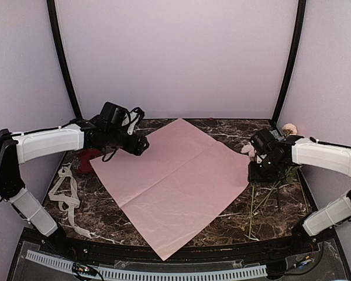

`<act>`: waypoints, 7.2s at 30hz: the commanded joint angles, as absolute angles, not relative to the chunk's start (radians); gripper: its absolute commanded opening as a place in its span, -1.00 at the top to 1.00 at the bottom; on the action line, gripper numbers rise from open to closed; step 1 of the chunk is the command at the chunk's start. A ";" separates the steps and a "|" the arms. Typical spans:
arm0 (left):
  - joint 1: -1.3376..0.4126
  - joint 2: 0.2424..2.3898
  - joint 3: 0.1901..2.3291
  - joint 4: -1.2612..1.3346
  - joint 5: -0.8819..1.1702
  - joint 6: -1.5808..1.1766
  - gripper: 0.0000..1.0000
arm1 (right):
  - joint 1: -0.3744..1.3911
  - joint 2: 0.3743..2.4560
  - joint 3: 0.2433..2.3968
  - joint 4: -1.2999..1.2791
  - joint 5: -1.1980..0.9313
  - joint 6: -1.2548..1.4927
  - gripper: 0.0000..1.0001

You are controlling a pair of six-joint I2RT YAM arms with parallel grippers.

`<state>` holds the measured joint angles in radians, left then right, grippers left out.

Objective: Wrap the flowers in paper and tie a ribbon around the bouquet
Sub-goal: Pick up the fake flower from the corner of the board, then place the fake flower on the flattened wrapping paper, then pick up the fake flower from the corner of the board, then place the fake flower at the corner of the board.

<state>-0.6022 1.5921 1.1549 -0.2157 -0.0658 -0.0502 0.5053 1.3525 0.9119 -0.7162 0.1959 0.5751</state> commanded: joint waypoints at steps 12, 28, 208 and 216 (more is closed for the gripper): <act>-0.586 1.504 1.108 -0.222 -0.045 0.011 -0.66 | 0.504 1.439 0.681 -0.575 0.131 0.723 0.33; -0.586 1.489 1.108 -0.232 -0.018 0.021 -0.67 | 0.488 1.117 0.945 -0.846 0.512 0.725 1.00; -0.567 1.534 1.131 -0.274 0.008 0.048 -0.67 | 0.004 1.285 0.811 -0.554 0.050 0.375 0.29; -0.567 1.533 1.138 -0.284 0.011 0.048 -0.67 | 0.026 1.238 0.798 -0.625 0.043 0.414 0.17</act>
<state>-0.5728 1.5738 1.1252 -0.2638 0.0010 0.0418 0.0105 1.2644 0.8055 -0.5774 0.0410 0.3843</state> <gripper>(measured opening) 0.836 0.427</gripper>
